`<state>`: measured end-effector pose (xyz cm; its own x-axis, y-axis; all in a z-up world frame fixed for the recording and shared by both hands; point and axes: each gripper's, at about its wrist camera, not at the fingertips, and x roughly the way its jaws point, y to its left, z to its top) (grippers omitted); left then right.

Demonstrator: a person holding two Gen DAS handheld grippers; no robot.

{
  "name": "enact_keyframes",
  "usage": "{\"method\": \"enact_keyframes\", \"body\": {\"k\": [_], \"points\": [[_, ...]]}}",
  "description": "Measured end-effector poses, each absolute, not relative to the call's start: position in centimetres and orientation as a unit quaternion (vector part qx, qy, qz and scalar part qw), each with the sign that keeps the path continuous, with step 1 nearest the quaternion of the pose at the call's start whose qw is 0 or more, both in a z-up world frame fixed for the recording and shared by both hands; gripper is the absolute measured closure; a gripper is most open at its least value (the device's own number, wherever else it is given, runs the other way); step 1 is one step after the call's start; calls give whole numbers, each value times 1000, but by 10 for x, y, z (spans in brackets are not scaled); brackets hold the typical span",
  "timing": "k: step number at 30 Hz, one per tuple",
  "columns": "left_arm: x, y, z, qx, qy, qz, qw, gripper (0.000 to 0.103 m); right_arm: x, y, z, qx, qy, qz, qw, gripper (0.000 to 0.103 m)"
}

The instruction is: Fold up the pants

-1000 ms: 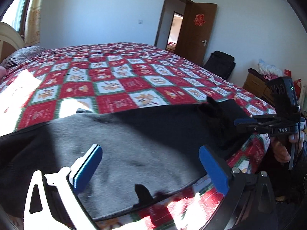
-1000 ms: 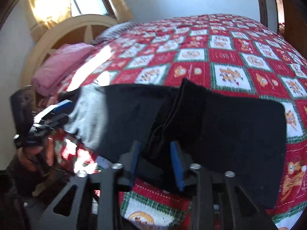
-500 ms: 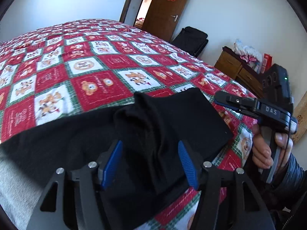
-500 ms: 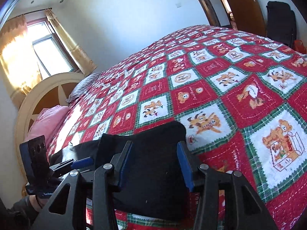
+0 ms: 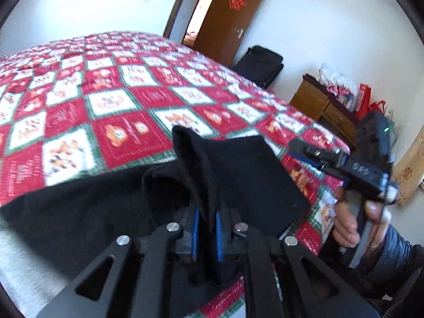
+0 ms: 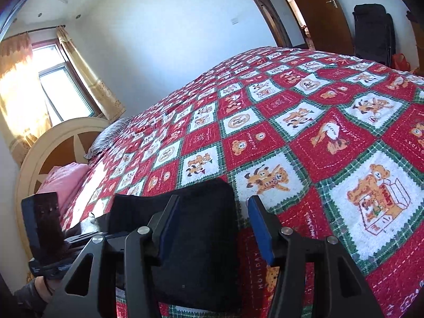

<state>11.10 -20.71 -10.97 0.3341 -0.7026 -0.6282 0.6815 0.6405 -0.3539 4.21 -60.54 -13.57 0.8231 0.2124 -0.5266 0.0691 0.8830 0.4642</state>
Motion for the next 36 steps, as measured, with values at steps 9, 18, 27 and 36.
{"method": "enact_keyframes", "body": {"k": [9, 18, 27, 36], "points": [[114, -149, -99, -32, 386, -370, 844, 93, 41, -584, -136, 208, 301, 59, 929, 48], [128, -133, -141, -16, 407, -322, 854, 92, 33, -524, -135, 120, 317, 178, 924, 48], [127, -122, -140, -26, 389, -327, 861, 92, 39, -491, -167, 50, 390, 186, 901, 48], [129, -113, -149, -42, 397, -319, 859, 91, 46, -496, -174, 72, 410, 174, 893, 39]]}}
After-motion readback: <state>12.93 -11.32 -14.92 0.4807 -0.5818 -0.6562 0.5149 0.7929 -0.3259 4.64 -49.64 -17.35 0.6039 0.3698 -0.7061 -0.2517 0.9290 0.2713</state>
